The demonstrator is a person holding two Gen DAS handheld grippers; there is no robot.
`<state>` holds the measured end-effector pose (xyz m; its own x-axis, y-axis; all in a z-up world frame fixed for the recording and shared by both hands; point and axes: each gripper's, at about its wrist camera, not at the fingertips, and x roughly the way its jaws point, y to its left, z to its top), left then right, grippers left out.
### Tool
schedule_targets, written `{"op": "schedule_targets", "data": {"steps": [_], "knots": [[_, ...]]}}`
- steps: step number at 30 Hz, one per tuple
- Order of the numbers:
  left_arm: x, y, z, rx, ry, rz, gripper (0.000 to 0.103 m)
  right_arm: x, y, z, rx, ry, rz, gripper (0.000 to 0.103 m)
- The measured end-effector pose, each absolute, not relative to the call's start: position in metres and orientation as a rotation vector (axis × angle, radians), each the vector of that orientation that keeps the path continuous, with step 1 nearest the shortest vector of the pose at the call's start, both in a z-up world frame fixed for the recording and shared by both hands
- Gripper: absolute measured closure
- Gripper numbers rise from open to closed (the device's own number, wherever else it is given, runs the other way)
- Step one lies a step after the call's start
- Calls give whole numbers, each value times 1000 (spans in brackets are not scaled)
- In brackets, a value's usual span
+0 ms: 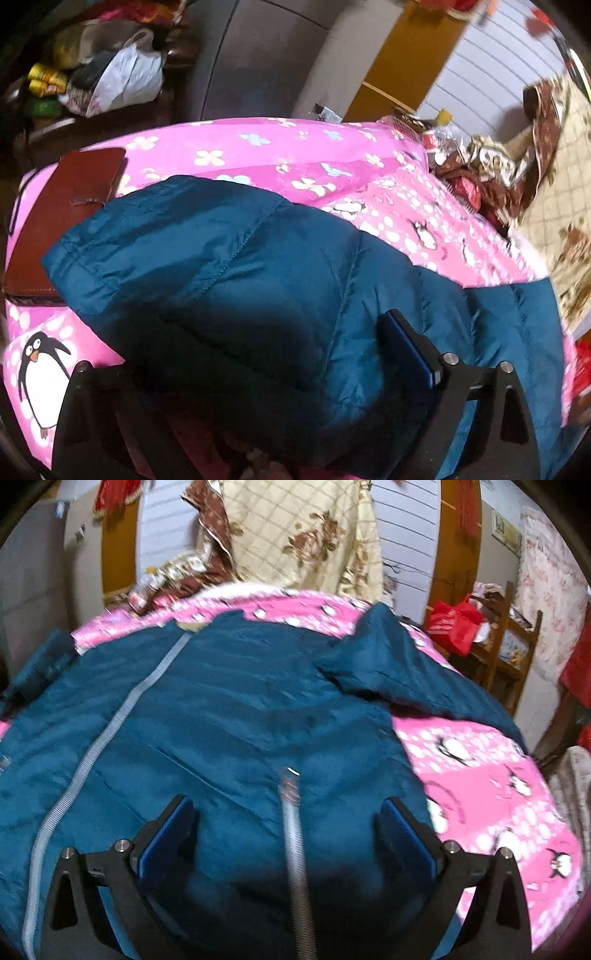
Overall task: Fold large clothes
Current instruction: 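Grasp the teal jacket sleeve with the left tool and lift it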
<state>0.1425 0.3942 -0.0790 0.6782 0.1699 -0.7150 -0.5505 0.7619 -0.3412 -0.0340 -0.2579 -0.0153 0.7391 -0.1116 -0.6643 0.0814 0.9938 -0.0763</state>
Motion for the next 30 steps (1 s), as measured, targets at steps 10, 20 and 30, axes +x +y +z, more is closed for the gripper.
{"op": "schedule_targets", "data": {"steps": [10, 20, 30], "knots": [[135, 396, -71, -587, 722, 426, 103, -28, -275, -39, -13, 872, -110, 0], [82, 389, 17, -525, 507, 563, 103, -36, -280, -27, 41, 820, -85, 0], [96, 258, 91, -559, 396, 105, 103, -40, -304, -14, 91, 754, -198, 0]]}}
